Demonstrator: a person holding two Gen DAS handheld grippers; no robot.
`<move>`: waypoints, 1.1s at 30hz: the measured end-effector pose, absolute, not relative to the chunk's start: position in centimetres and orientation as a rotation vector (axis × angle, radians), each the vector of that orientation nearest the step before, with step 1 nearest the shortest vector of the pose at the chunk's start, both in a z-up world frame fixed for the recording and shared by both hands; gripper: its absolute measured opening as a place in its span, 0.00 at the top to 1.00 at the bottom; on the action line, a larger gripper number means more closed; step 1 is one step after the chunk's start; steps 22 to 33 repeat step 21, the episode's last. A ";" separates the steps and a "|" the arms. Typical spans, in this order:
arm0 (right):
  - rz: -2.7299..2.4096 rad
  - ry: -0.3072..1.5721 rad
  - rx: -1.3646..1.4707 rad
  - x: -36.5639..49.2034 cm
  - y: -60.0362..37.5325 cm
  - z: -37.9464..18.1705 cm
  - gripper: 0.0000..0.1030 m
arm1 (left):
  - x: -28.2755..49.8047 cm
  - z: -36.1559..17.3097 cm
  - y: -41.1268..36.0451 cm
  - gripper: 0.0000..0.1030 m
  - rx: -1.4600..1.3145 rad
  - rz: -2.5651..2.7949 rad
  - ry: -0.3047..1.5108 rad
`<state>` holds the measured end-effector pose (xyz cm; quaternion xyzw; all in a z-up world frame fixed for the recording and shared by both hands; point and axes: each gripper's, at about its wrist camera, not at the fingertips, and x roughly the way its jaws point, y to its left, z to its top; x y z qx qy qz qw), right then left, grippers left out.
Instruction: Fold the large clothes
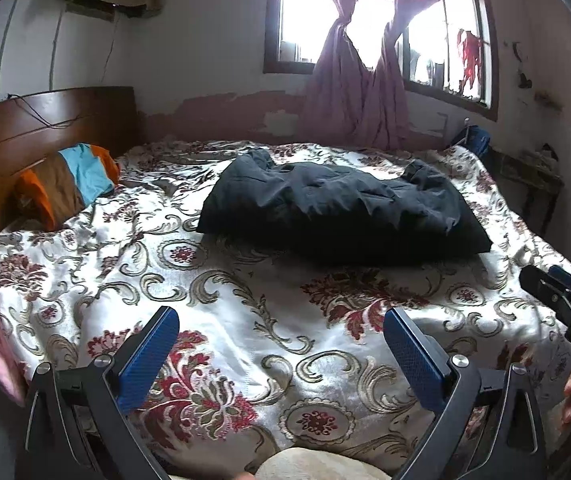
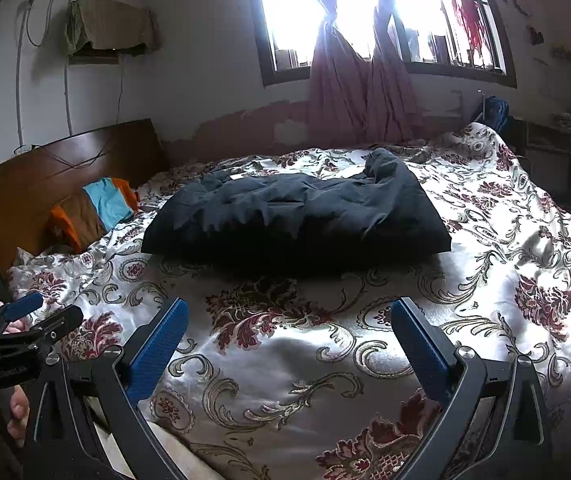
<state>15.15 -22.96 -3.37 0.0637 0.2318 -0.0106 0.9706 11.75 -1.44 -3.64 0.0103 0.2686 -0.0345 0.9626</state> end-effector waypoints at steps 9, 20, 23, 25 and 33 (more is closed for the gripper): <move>-0.022 0.470 0.130 15.2 -22.8 -3.4 0.03 | 11.7 -3.5 -2.1 0.00 0.023 -0.053 0.565; -0.023 0.468 0.130 15.2 -22.7 -3.4 0.03 | 11.9 -3.1 -1.9 0.00 0.015 -0.059 0.554; -0.024 0.469 0.130 15.2 -22.8 -3.4 0.03 | 11.9 -3.1 -1.9 0.00 0.015 -0.059 0.554; -0.024 0.469 0.130 15.2 -22.8 -3.4 0.03 | 11.9 -3.1 -1.9 0.00 0.015 -0.059 0.554; -0.024 0.469 0.130 15.2 -22.8 -3.4 0.03 | 11.9 -3.1 -1.9 0.00 0.015 -0.059 0.554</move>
